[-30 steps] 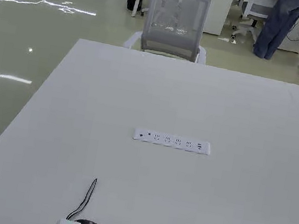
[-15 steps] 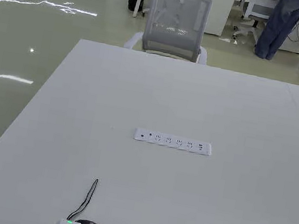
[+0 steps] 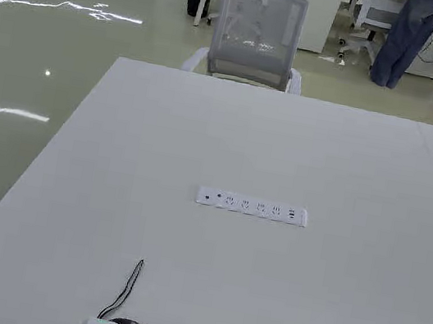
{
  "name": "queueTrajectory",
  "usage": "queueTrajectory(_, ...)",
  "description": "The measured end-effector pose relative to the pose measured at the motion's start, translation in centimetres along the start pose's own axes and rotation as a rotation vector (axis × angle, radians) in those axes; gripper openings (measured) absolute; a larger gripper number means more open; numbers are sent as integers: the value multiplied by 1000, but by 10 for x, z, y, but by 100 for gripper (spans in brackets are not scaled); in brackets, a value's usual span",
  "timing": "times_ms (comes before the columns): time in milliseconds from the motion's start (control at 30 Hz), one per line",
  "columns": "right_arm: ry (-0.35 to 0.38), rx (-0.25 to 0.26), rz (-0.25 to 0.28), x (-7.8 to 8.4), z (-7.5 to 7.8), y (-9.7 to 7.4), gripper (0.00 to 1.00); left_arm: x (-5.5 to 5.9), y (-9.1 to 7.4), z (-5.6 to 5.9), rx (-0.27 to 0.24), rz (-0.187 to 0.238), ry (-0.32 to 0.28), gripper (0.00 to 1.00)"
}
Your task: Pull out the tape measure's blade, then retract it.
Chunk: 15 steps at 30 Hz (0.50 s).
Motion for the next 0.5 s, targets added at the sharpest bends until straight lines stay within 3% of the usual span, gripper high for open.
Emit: queueTrajectory(500,2,3,4,-1,1,2,13,0,0,-1,1,0,0,65)
Point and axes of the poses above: the centre of the closed fingertips' face, and the gripper's own axes: y roughly forward along the fingers, z roughly to its right, x roughly out of its underside, the point moved 3 cm from there along -y, roughly backward along the fingers, and after that the axes turned 5 degrees about -y, right-handed, at the moved point
